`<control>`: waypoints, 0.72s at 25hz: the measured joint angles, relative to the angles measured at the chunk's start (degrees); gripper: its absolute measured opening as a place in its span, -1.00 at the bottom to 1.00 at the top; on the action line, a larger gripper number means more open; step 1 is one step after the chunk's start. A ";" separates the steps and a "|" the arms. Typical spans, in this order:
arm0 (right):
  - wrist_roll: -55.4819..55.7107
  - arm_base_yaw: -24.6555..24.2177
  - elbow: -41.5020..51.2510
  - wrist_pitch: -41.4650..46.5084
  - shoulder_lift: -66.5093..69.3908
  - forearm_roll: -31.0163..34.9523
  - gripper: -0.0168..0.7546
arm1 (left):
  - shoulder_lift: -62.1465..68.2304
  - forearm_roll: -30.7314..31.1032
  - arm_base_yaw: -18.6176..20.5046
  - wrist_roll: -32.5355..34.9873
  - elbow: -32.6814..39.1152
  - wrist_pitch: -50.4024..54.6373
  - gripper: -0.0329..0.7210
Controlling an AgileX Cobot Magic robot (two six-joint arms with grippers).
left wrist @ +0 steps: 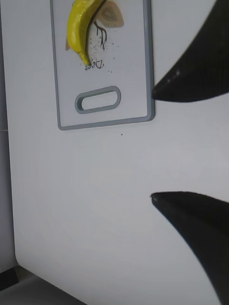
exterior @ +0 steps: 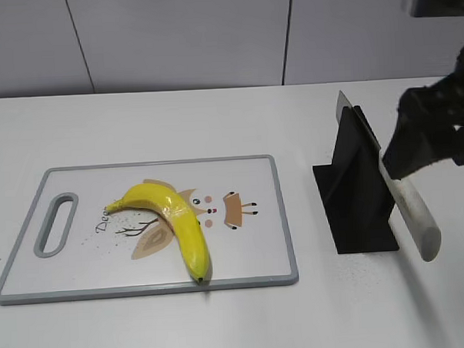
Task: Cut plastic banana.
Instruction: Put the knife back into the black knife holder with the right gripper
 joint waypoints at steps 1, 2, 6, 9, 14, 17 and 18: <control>-0.42 0.51 1.98 -0.25 -2.69 0.00 0.61 | 0.00 0.06 0.00 0.00 0.00 0.00 0.60; -0.99 0.67 4.14 -0.51 -5.41 0.00 0.61 | 0.00 0.06 0.00 0.00 0.00 0.00 0.60; -3.97 0.89 12.64 -1.84 -16.35 -2.45 0.59 | 0.00 0.06 0.00 0.00 0.00 0.00 0.60; -4.98 0.93 18.21 -1.99 -24.79 -5.67 0.59 | 0.00 0.06 0.00 0.00 0.00 0.00 0.60; -5.21 0.93 25.53 -1.66 -39.01 -7.19 0.58 | 0.00 0.11 0.00 0.00 0.00 0.00 0.60; -5.28 0.93 28.50 -0.84 -47.42 -7.20 0.58 | 0.00 0.11 0.00 0.00 0.00 0.00 0.60; -5.28 0.93 29.28 -0.65 -50.23 -7.20 0.58 | 0.00 0.16 0.00 0.00 0.00 0.00 0.60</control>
